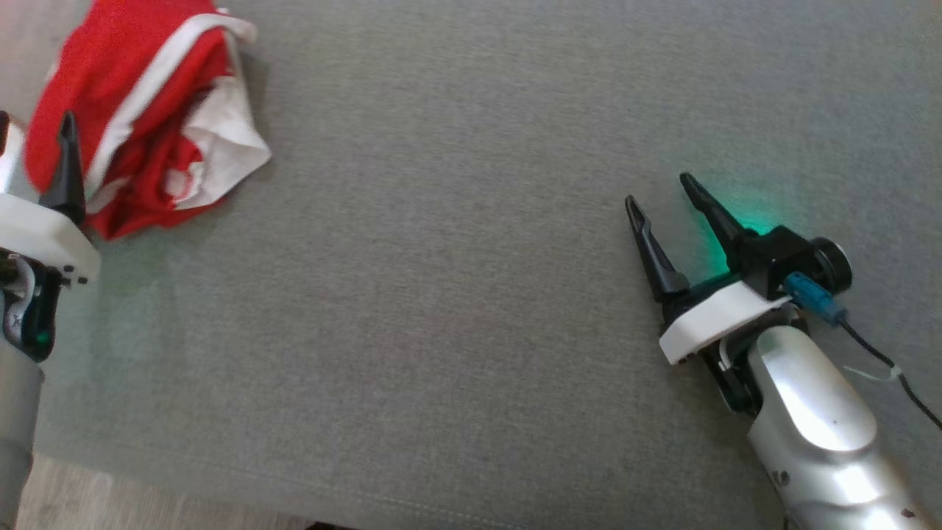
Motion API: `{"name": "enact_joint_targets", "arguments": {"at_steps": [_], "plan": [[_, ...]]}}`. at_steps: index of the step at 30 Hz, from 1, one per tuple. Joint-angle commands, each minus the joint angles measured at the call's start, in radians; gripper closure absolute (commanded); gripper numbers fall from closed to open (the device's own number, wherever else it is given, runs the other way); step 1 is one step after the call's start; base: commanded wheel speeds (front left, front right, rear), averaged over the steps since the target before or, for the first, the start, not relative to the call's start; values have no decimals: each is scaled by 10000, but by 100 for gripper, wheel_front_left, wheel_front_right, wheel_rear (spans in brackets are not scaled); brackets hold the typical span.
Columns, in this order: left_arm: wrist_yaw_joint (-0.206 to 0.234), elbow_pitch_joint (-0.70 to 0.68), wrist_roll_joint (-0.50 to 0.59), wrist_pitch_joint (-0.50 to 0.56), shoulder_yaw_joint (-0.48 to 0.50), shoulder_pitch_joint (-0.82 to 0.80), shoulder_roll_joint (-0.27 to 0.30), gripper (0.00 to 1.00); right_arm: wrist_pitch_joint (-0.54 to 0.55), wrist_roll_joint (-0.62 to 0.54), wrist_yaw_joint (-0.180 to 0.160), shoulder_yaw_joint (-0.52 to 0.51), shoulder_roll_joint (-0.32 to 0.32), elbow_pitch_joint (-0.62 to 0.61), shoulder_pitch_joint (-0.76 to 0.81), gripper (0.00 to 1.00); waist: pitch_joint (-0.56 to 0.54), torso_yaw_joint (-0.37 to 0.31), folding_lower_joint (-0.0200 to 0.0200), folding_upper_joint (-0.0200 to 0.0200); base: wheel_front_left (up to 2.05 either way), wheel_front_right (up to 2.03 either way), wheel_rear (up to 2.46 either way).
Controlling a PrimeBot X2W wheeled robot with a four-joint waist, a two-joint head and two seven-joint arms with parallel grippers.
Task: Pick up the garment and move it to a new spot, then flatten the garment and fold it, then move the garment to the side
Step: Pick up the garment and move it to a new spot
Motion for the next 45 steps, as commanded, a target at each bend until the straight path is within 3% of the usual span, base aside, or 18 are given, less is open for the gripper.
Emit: {"name": "enact_joint_targets", "arguments": {"at_steps": [1, 8, 9, 10, 17, 23, 30, 36, 40, 45], "plan": [[19, -131, -66, 11, 309, -384, 672, 0, -61, 83, -7, 158, -32, -121, 48, 0, 134, -154, -1, 0, 0, 0, 0], [18, 1159, -513, 292, -81, -657, 807, 0, -61, 107, -7, 109, -59, -207, 31, 0, 351, -445, -1, 0, 0, 0, 0], [18, 1279, -556, 274, -115, -711, 798, 70, -61, 114, -7, 98, -61, -216, 30, 0, 368, -465, -1, 0, 0, 0, 0], [18, 1338, -609, 197, -159, -760, 791, 100, -61, 115, -7, 93, -57, -222, 29, 0, 382, -486, -1, 0, 0, 0, 0], [35, 1289, 2, -1348, -562, -1490, 1041, 100, -61, 222, -7, -17, 123, -164, 181, 0, -85, -696, -1, 0, 0, 0, 0], [24, 125, 651, -1674, -1470, -2507, 778, 100, -61, 260, -7, -387, 481, -46, 761, 0, -1041, -1078, -1, 0, 0, 0, 0], [20, -1829, 105, -1315, -2675, -2877, -162, 100, -61, 365, -7, -464, 888, -70, 1327, 0, -1785, -2281, -1, 0, 0, 0, 0], [20, -2809, -698, -1314, -3301, -2360, -1492, 100, -61, 339, -7, -650, 999, -74, 1770, 0, -2154, -3368, -1, 0, 0, 0, 0], [199, -2492, -1007, -1491, -3541, -1529, -2216, 100, -61, 353, -7, -825, 1021, -194, 1917, 0, -2175, -3855, -1, 0, 0, 0, 0], [387, -1501, -1104, -1992, -3685, -478, -2700, 100, -61, 405, -7, -860, 1070, -336, 1943, 0, -2139, -4123, -1, 0, 0, 0, 0]]}}
